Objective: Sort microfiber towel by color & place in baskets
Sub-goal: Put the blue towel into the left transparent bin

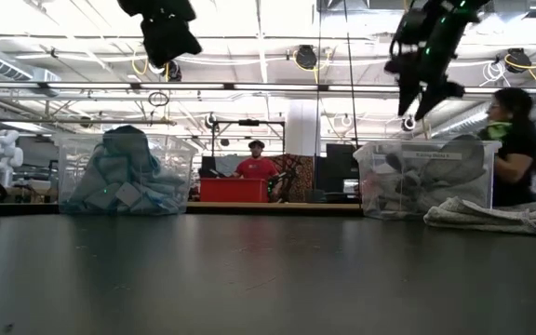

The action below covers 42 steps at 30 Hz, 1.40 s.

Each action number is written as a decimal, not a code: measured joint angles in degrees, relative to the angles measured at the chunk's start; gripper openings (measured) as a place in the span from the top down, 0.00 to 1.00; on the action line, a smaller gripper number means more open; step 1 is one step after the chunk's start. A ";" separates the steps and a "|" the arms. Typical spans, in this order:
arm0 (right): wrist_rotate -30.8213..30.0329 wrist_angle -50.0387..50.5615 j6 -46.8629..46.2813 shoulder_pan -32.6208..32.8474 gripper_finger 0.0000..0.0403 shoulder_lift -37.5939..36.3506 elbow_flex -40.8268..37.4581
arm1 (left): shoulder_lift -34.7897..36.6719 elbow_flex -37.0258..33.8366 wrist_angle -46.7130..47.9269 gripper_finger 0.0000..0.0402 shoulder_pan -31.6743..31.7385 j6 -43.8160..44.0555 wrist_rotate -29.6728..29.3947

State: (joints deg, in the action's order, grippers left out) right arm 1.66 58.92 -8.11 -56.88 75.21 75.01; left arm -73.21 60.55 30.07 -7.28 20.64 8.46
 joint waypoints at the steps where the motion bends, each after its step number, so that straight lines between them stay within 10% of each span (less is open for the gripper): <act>1: 0.81 0.02 -1.00 0.04 0.44 -1.03 0.46 | 0.28 0.00 0.76 0.51 -0.18 -0.02 0.63; 22: 15.22 0.71 -13.12 12.64 0.44 -15.98 1.22 | 5.64 0.02 12.17 0.51 -8.94 1.52 1.47; 42: 14.96 -14.93 -17.83 37.42 0.44 -11.88 1.22 | 5.64 0.02 16.16 0.51 -20.86 8.95 0.47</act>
State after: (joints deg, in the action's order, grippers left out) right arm 16.62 43.99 -25.94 -19.47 63.33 76.23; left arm -67.57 60.58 46.23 -28.14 29.59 8.93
